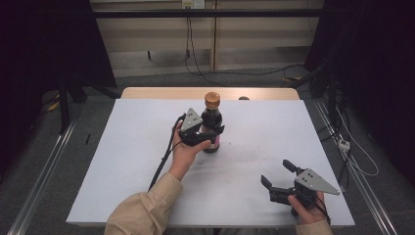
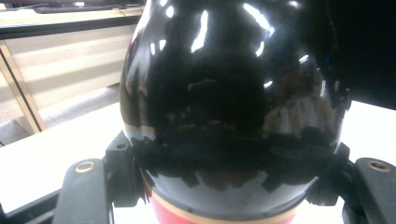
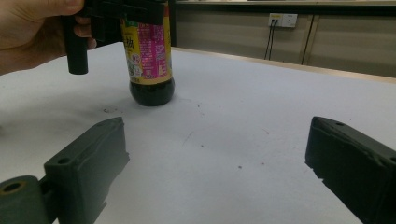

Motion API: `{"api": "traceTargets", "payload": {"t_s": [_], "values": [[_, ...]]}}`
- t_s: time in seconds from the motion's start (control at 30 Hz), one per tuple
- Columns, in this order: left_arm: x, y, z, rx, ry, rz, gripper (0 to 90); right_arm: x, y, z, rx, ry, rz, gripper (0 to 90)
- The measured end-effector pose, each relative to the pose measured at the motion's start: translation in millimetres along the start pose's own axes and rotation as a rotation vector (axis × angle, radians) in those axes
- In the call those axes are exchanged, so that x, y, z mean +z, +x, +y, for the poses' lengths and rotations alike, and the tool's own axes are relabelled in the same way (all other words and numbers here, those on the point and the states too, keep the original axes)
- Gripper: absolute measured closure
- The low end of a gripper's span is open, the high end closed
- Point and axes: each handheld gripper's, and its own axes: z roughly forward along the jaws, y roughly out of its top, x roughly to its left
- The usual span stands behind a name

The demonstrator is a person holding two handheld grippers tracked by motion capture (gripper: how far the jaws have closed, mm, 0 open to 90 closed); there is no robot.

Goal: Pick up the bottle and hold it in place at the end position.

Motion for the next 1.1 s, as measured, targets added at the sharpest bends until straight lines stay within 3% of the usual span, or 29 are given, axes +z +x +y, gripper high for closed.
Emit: {"api": "traceTargets", "payload": {"t_s": [0.57, 0.73, 0.9, 1.1], "values": [[-2.4, 5.6, -2.0, 0.005, 0.002, -0.032, 29.7, 10.2, -0.5, 6.9, 0.001, 0.040, 0.033, 4.8], [-2.5, 5.3, -2.8, 0.001, -0.006, -0.033, 29.8, 16.5, -1.8, 14.3, 0.024, 0.049, 0.083, 4.3], [-3.4, 5.0, -3.5, 0.000, -0.007, -0.037, 29.8, 26.0, -0.7, 18.9, 0.058, 0.079, 0.095, 3.6], [-3.8, 4.8, -3.7, 0.007, -0.003, -0.034, 29.8, 35.4, 0.0, 23.8, 0.067, 0.107, 0.102, 3.5]]}}
